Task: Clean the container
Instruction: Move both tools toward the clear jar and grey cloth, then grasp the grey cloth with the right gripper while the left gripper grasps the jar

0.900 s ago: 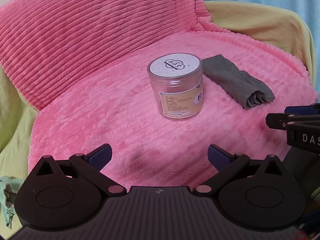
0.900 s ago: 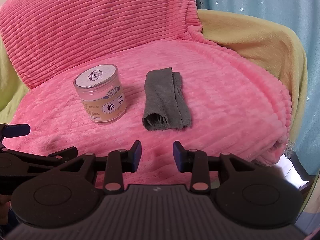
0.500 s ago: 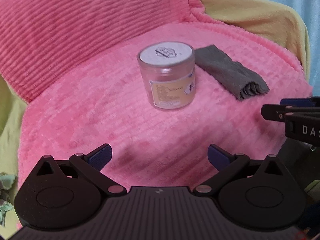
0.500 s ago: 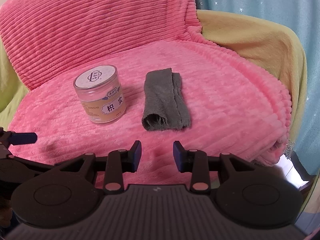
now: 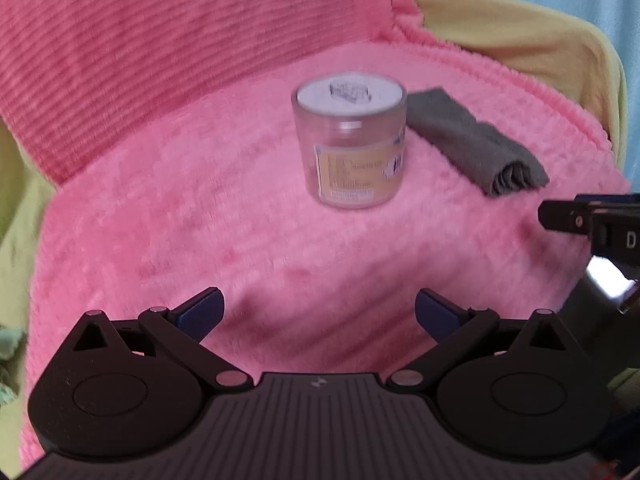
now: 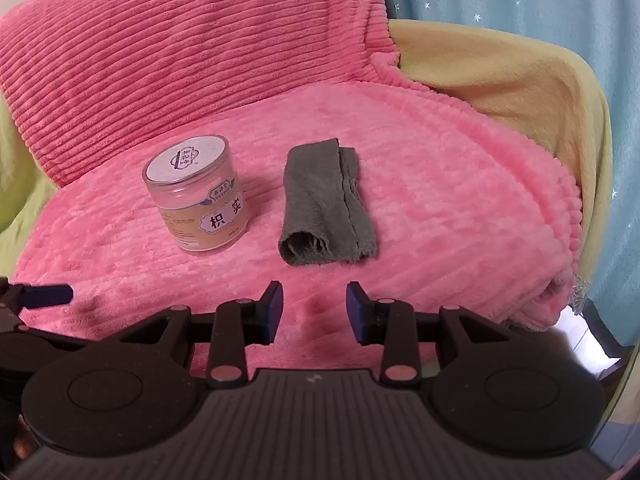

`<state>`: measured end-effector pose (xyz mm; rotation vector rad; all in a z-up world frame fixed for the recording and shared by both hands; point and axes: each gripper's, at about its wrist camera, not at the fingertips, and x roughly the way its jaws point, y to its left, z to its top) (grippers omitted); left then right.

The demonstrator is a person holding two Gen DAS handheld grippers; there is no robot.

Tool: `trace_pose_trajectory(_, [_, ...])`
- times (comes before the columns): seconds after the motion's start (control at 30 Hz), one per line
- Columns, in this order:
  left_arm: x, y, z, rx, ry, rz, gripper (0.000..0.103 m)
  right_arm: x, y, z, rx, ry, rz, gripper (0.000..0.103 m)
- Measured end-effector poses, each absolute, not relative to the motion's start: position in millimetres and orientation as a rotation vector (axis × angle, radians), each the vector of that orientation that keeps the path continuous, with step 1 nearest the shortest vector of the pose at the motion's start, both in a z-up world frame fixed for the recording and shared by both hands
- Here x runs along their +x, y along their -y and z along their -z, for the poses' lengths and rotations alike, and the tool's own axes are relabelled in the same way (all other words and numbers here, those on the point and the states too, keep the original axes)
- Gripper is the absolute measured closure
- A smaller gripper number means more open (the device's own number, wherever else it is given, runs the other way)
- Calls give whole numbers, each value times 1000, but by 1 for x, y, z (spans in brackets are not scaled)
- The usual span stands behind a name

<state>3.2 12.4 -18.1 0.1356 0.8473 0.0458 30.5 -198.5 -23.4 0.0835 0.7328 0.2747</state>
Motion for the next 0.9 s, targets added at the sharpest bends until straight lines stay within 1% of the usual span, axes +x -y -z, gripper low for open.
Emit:
trace_pose_trajectory(0.2, [5, -18, 14, 110, -887, 4, 0, 57, 196, 21, 74, -741, -269, 72])
trace_pose_trajectory(0.27, [7, -18, 9, 111, -882, 11, 0, 20, 198, 26, 65, -721, -266, 72])
trace_pose_trajectory(0.43, [12, -17, -2, 103, -860, 44, 0, 25, 196, 27, 62, -721, -260, 72])
trace_pose_trajectory(0.57, [19, -13, -3, 154, -872, 22, 1, 27, 199, 28, 95, -709, -272, 72])
trace_pose_trajectory(0.73, [32, -10, -8, 182, -875, 19, 1, 66, 193, 16, 99, -699, -290, 72])
trace_pose_trajectory(0.9, [53, -14, -14, 132, -902, 75, 1, 115, 183, 1, 79, -697, -307, 72])
